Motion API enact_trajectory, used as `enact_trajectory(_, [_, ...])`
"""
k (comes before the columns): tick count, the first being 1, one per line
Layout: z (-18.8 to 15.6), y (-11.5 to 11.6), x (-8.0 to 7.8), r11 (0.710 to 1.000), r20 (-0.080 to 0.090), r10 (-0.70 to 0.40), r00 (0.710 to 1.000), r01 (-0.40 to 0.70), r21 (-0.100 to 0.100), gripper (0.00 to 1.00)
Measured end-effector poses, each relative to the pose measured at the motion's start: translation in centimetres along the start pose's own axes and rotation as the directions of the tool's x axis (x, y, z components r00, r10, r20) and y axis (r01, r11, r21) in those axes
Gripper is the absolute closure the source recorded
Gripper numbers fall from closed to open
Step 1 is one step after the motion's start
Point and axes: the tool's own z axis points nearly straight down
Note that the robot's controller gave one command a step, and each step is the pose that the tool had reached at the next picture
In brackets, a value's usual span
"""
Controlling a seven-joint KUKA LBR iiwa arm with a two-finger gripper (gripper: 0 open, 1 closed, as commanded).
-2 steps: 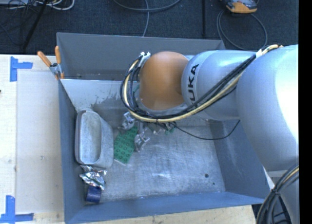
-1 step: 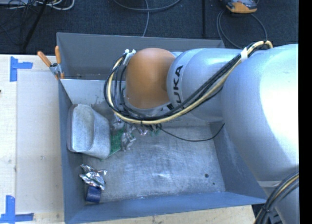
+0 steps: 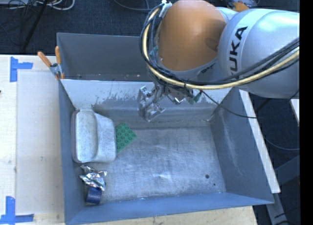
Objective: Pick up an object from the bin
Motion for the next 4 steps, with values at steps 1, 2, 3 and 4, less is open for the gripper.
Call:
enact_trajectory(1, [12.7,2.3,0.2,0.949,-0.012,-0.316,0.949,0.316,-0.012,1.0])
enact_trajectory(2, [11.2,10.2,-0.8,0.958,-0.006,-0.286,0.958,0.286,-0.011,1.0])
enact_trajectory(3, [11.2,14.6,1.5,0.976,-0.01,-0.216,0.976,0.216,-0.01,1.0])
enact_trajectory(4, [11.2,14.3,1.6,0.977,-0.015,-0.213,0.977,0.213,-0.008,0.0])
